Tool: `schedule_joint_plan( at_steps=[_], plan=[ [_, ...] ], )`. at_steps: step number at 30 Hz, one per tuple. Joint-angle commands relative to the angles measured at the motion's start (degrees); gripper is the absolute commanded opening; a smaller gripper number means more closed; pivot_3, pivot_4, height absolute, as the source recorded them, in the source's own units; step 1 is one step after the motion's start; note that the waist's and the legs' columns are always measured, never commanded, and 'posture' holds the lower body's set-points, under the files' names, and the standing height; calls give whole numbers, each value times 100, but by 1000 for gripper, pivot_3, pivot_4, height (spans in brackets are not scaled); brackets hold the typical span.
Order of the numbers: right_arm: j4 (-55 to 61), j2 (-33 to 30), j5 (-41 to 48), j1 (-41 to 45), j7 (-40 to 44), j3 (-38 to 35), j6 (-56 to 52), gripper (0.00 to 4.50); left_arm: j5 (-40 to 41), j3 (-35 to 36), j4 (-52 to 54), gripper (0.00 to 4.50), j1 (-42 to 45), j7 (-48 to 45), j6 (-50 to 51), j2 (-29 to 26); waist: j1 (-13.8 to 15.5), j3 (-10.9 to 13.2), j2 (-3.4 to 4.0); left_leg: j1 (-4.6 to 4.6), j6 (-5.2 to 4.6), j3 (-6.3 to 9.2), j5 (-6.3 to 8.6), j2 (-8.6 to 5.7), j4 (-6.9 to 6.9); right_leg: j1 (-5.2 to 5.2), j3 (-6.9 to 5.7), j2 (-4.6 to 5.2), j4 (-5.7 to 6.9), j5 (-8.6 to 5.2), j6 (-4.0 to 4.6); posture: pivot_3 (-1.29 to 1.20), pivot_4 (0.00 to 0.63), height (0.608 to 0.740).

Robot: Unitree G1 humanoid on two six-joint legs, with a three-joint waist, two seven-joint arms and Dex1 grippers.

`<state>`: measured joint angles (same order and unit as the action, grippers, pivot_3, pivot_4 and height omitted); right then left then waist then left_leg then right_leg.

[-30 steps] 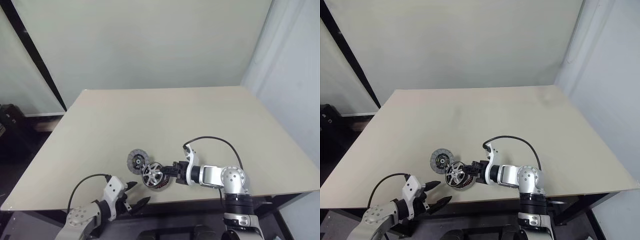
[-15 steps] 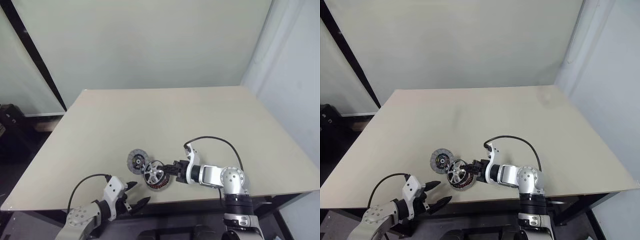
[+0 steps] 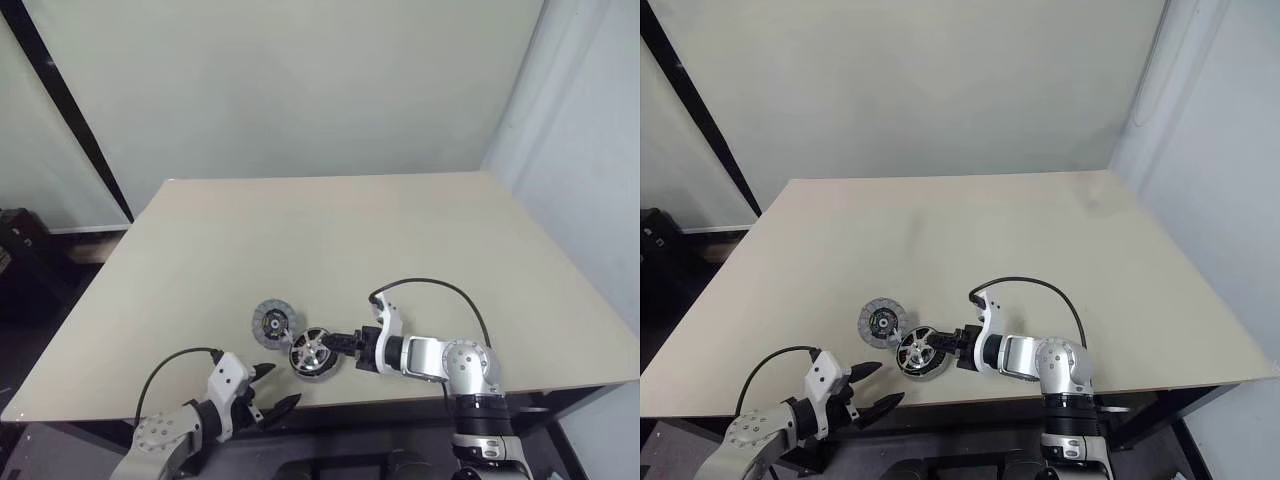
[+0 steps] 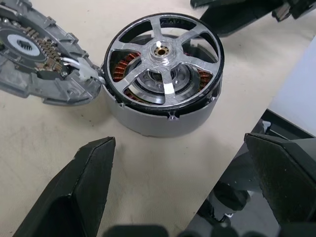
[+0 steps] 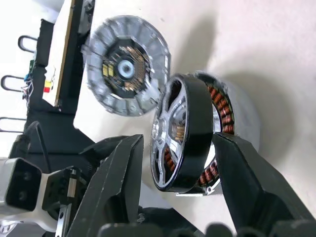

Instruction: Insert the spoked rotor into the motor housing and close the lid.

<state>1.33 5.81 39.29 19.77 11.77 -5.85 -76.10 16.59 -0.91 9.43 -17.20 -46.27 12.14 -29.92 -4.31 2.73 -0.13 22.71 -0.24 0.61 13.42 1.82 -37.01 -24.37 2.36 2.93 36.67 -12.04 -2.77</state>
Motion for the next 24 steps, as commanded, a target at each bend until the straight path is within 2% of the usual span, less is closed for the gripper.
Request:
schedule_joint_plan(
  at_steps=[1,3,7,9,12,15,16,24],
  plan=[
    [493,-263,-91,216,184,254,344,2414,4,35,130,4500,78,-8,-87,-34,-1,0,0,0,0,-1,0,0,0,0,0,0,0,0,0,0,0,740],
    [584,-493,-256,249,269,473,612,2414,4,35,128,4500,80,-13,-87,-38,-1,0,0,-1,0,-2,0,0,0,1,1,0,-1,0,0,0,0,740],
    [757,-1138,-968,207,666,1434,1656,2414,0,42,110,4500,96,-16,-100,-40,0,0,-1,-2,0,-3,0,0,0,0,0,0,-2,0,0,0,0,740],
    [790,-1198,-1166,130,887,1755,2175,2052,2,46,108,4500,110,-16,-96,-42,-3,-1,-2,-2,0,-3,0,0,0,0,0,0,-2,0,0,0,0,740],
    [728,-1267,-1605,5,1133,2303,2942,1223,0,48,107,4500,121,-19,-93,-49,-6,-1,-3,-2,-1,-2,0,1,4,0,-1,-4,0,0,0,0,0,740],
    [493,-1229,-1872,-123,1356,2700,3400,176,1,51,117,4500,135,-18,-79,-56,0,-2,-5,-2,-1,-1,-1,0,4,2,0,-5,0,0,0,0,0,740],
    [362,-1218,-1981,-156,1410,2822,3543,36,1,52,123,4500,138,-18,-74,-60,0,-2,-6,-2,-1,-2,-1,0,3,3,0,-5,0,0,0,0,0,740],
    [-1029,-1252,-2919,-315,1543,3477,4320,36,-8,82,64,4500,152,-33,-125,-78,2,-1,-7,-5,0,-3,0,1,-16,8,1,-2,1,0,0,0,0,740]
  ],
)
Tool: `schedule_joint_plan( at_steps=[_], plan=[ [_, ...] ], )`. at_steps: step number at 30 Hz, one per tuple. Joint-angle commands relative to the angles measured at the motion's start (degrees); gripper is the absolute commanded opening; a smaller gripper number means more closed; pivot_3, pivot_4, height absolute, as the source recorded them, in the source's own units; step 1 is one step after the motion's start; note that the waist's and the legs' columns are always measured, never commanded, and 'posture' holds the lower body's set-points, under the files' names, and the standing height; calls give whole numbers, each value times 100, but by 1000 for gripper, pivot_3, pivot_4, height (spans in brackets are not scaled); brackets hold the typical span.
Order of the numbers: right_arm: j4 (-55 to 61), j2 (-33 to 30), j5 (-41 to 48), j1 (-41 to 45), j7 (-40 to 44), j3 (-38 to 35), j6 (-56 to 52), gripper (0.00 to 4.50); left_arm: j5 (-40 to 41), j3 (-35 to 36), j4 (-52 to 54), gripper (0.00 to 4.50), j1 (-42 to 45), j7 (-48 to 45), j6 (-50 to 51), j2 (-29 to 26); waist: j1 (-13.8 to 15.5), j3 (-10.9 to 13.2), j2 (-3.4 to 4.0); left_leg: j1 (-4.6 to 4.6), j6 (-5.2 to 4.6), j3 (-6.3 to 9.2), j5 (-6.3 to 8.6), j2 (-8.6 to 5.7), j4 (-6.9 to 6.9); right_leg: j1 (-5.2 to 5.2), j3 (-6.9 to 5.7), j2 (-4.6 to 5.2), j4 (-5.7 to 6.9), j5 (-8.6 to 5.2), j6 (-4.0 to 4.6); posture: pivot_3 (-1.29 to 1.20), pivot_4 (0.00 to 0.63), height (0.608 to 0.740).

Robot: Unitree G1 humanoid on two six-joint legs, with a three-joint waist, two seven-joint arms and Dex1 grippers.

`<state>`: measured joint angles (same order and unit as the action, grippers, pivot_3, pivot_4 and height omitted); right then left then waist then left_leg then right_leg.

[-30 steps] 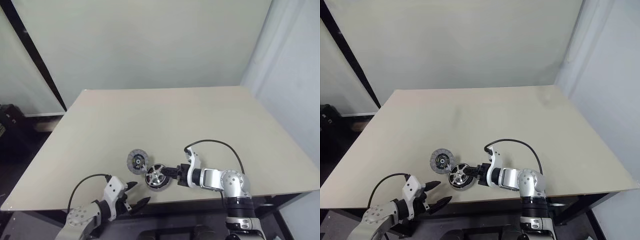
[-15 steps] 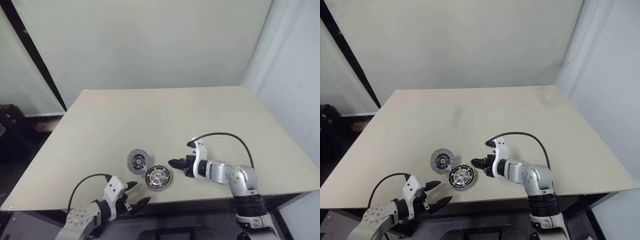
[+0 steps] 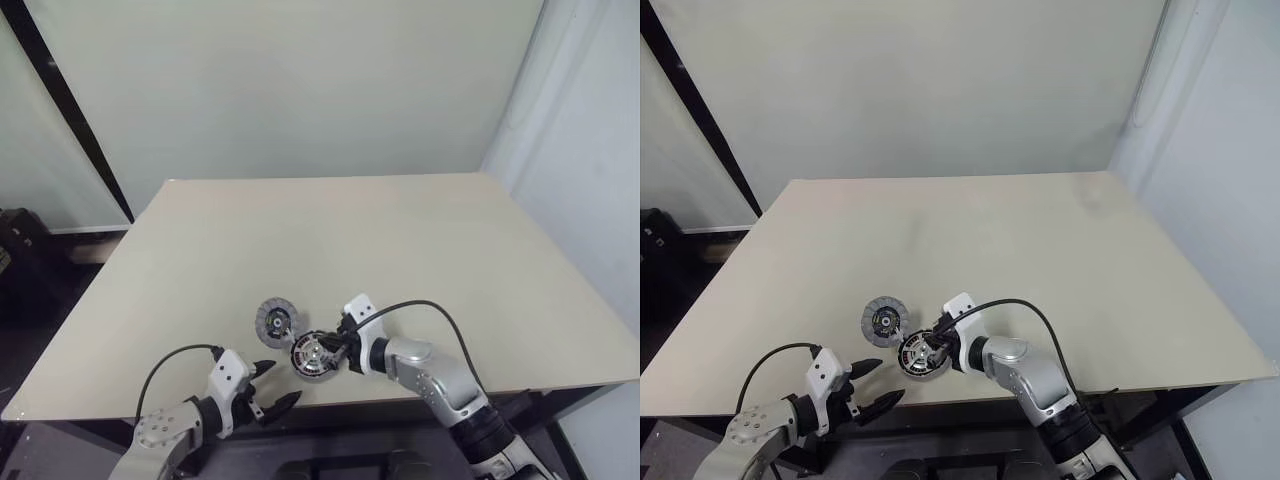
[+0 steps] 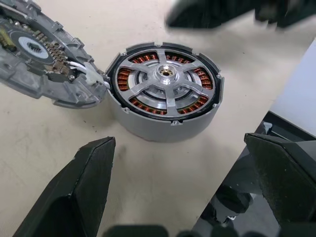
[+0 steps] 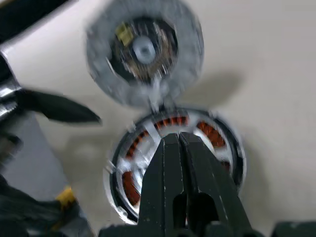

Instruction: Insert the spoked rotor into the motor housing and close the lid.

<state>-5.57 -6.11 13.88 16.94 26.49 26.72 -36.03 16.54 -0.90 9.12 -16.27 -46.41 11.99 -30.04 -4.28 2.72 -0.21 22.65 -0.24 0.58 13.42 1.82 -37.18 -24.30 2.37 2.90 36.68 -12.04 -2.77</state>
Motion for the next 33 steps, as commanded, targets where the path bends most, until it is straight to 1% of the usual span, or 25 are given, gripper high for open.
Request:
schedule_joint_plan(
  at_steps=[1,6,11,14,16,18,21,25,30,33],
  plan=[
    [-417,-75,-464,-51,97,268,393,36,-1,84,104,4500,57,-13,-110,-65,-2,-4,0,-1,0,-2,0,0,-1,0,1,1,1,0,0,0,0,740],
    [-199,54,-376,-98,171,19,407,36,3,105,94,4500,33,-3,-137,-68,-2,-19,-9,-9,15,2,9,3,0,2,-2,-1,5,0,0,0,0,740],
    [147,-10,-307,11,371,-140,394,36,-5,96,36,4500,54,-11,-169,-59,2,-19,-10,-6,17,0,10,2,-3,1,0,-1,5,0,0,0,0,740],
    [570,-166,-268,99,581,-154,266,630,-9,86,-13,4500,79,-18,-203,-47,14,-18,-10,-1,0,1,0,0,-3,-2,0,0,5,0,0,0,0,740],
    [773,-280,-311,157,670,-135,233,1249,-9,78,-29,4500,84,-19,-218,-44,17,-18,-11,-1,0,1,0,-1,-2,-1,0,-1,5,0,0,0,0,740],
    [943,-426,-452,227,675,-121,276,1995,-5,74,-38,4500,85,-19,-224,-44,19,-19,-11,-1,0,2,0,-1,-1,-3,-1,-1,5,0,0,0,0,740],
    [1153,-818,-753,375,776,-15,313,3068,10,68,60,4500,49,15,-169,-46,20,-18,-11,-3,0,0,0,0,-1,-2,-1,-1,4,0,0,0,0,740],
    [1383,-1250,-881,455,1107,85,347,4485,21,97,92,4500,-10,39,-162,-55,24,-19,-13,-2,0,0,0,-2,-5,-1,0,1,3,0,0,0,0,740],
    [1630,-1723,-1200,543,1527,462,438,4485,46,139,141,4500,-77,67,-100,-73,23,-19,-13,-2,-1,1,0,-2,-3,-2,-2,0,4,0,0,0,0,740],
    [1767,-2009,-1491,672,1852,822,454,4485,60,216,192,4500,-94,64,-12,-169,24,-18,-14,-3,-1,0,0,-2,-6,-1,-2,0,4,0,0,0,0,740]
  ],
)
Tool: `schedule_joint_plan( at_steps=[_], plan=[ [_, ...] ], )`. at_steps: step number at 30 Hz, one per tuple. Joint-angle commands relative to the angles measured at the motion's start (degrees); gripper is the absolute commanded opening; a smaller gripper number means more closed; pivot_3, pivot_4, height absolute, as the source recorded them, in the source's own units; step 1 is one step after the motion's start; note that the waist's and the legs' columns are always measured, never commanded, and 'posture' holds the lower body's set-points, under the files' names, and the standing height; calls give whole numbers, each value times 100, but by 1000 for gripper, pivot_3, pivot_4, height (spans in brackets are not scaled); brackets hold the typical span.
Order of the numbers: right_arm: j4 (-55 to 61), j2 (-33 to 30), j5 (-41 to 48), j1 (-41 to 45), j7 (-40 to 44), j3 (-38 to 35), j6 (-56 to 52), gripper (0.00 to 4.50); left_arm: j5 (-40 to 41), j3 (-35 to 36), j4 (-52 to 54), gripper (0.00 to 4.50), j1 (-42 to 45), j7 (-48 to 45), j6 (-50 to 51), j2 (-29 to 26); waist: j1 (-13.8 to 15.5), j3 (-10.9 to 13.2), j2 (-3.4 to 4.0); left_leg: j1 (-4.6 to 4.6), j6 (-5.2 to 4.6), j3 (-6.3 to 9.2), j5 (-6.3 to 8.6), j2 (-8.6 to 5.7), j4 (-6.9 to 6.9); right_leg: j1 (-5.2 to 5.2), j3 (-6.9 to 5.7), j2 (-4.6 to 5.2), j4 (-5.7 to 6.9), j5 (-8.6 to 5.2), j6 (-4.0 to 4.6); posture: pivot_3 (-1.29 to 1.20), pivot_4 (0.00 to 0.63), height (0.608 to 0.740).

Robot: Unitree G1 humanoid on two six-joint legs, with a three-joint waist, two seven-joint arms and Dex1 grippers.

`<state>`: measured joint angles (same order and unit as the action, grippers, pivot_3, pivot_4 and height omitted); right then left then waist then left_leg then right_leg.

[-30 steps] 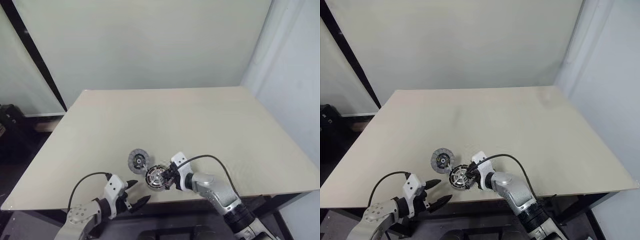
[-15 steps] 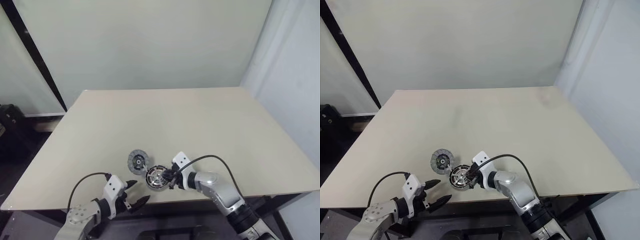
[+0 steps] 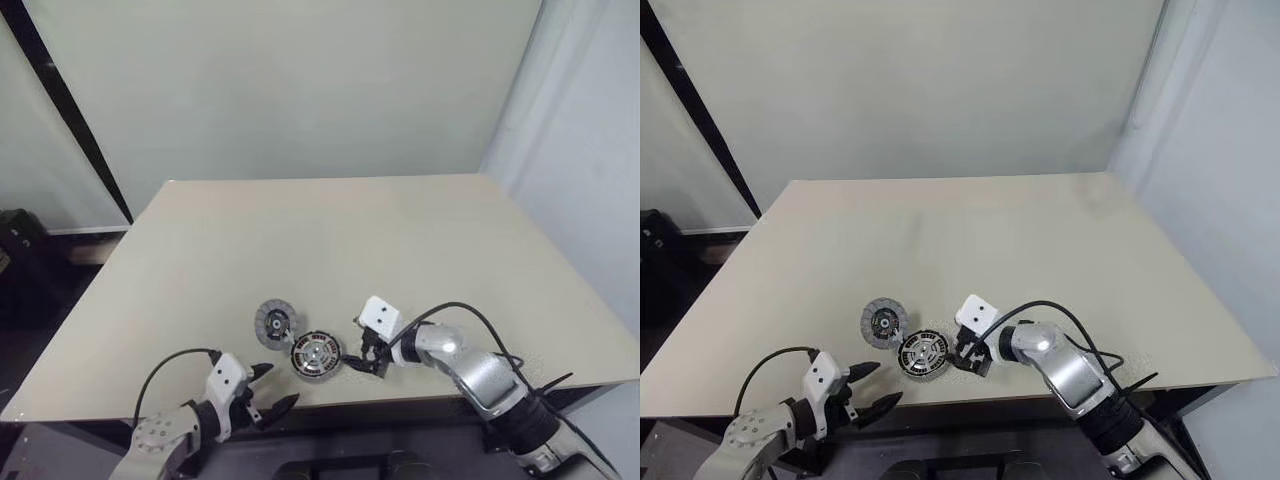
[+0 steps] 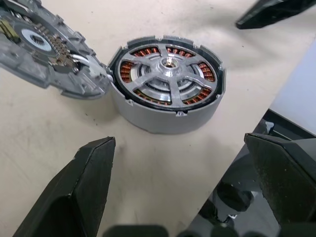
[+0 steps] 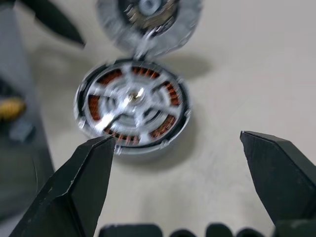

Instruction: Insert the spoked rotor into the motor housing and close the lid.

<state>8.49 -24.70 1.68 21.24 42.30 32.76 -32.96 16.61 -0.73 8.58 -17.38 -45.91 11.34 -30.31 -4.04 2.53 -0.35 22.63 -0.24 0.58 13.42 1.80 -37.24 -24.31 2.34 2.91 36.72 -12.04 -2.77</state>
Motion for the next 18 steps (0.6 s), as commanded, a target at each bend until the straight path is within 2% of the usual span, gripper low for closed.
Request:
schedule_joint_plan(
  at_steps=[1,7,13,16,18],
  plan=[
    [383,-225,-390,296,346,329,188,4485,46,209,260,4500,13,3,96,-193,1,0,0,0,0,0,0,0,-3,0,0,0,0,0,0,0,0,740],
    [475,-516,-1190,891,1010,1123,485,4485,-70,36,563,4500,55,-253,538,-815,1,1,0,0,5,-1,3,1,-9,-1,-1,1,0,0,0,0,0,740],
    [225,-326,-1589,1223,1311,1412,689,4485,76,-77,748,4500,215,-396,788,-898,5,1,-2,1,2,-1,1,1,-7,0,-4,2,1,0,0,0,0,740],
    [19,-231,-1805,1271,1374,1515,797,4500,38,-70,746,3885,182,-403,747,-897,3,1,-2,0,1,1,0,1,-5,0,-6,1,3,0,0,0,0,740],
    [-84,-174,-1891,1284,1404,1555,864,4500,31,-73,758,3220,131,-421,790,-928,3,1,-2,0,1,0,0,1,-5,1,-5,1,3,0,0,0,0,740]
  ],
)
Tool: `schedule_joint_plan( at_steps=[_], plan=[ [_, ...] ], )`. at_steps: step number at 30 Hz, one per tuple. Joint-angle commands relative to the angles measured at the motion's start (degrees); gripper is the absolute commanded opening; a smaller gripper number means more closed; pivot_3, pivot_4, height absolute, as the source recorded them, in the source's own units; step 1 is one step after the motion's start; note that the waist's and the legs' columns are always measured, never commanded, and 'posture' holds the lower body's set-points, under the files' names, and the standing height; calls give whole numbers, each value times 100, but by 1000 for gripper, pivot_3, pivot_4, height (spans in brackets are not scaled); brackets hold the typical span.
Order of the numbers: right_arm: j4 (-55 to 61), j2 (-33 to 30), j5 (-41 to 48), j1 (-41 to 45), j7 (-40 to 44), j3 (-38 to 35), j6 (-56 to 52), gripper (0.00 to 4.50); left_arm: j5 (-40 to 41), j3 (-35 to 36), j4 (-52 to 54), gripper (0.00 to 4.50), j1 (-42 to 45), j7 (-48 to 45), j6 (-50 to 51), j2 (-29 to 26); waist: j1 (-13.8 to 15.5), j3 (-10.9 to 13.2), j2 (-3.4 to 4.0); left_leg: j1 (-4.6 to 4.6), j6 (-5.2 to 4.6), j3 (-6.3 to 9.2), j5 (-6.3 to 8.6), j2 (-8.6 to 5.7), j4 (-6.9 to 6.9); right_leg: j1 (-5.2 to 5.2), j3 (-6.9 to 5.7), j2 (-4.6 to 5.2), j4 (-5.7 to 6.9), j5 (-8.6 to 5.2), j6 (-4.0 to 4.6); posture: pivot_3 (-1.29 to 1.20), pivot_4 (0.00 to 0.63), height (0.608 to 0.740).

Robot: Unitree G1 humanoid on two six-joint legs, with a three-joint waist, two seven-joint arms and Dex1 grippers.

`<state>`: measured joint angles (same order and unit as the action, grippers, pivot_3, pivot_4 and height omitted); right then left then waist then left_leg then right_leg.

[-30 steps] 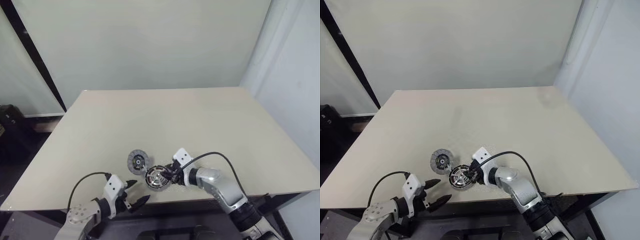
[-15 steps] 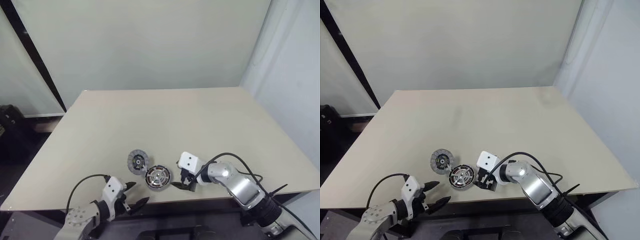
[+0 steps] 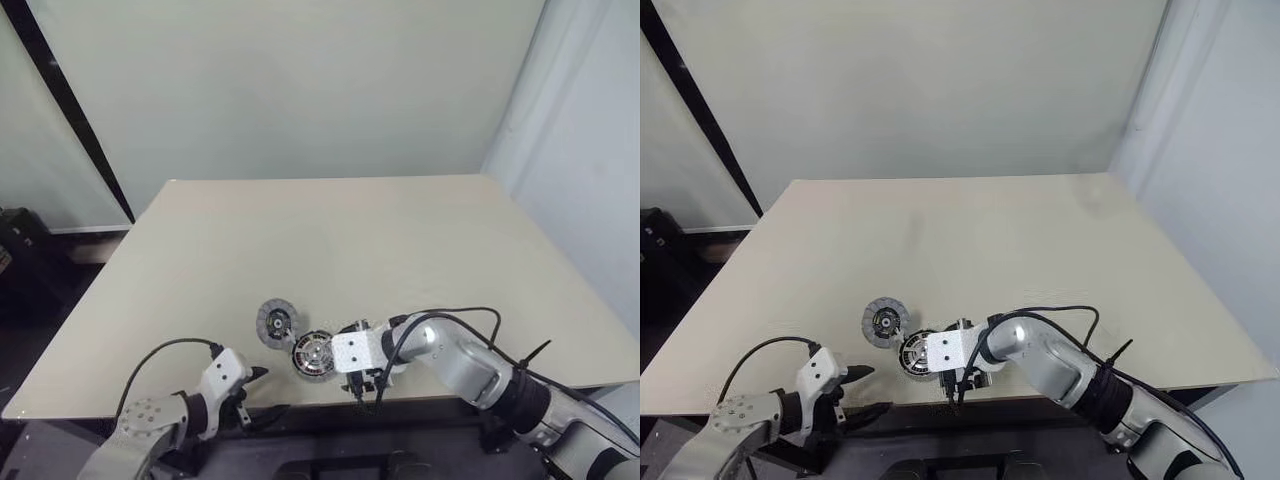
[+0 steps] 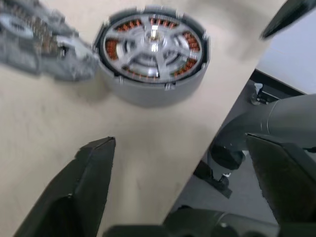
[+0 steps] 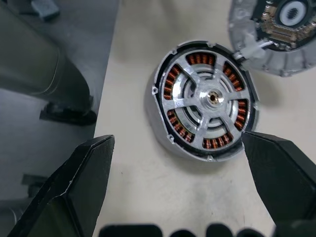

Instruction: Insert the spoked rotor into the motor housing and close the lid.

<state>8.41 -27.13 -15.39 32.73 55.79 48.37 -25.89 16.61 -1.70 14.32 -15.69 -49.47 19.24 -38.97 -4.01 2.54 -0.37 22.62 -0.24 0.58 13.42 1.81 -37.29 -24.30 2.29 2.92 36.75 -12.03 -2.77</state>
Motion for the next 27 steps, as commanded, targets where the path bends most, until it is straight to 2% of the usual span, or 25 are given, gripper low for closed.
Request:
schedule_joint_plan(
  at_steps=[1,9,22,25,27],
  plan=[
    [-118,100,-243,139,59,15,177,4500,24,27,190,2893,-59,-51,23,-64,0,0,0,0,0,-1,0,0,0,0,1,0,0,0,0,0,0,740],
    [-305,292,-620,179,207,138,263,4500,-36,26,159,97,-90,25,50,-22,0,0,0,-1,0,1,0,0,-2,0,-1,0,2,0,0,0,0,740],
    [-679,640,-942,198,393,191,392,4500,-79,-38,133,44,-47,86,14,43,0,-1,-1,-2,0,1,-1,0,-3,2,-1,-1,5,1,0,0,0,740],
    [-865,721,-1012,183,317,152,437,3881,-82,-38,135,0,-47,98,6,55,0,-1,-1,-2,0,1,-1,0,-3,3,-1,-2,6,1,0,0,0,740],
    [-952,790,-1041,159,252,106,456,3221,-81,-35,147,0,-50,110,10,59,0,-1,-1,-3,0,0,-1,0,-4,3,0,-2,6,1,0,0,0,740]
  ],
)
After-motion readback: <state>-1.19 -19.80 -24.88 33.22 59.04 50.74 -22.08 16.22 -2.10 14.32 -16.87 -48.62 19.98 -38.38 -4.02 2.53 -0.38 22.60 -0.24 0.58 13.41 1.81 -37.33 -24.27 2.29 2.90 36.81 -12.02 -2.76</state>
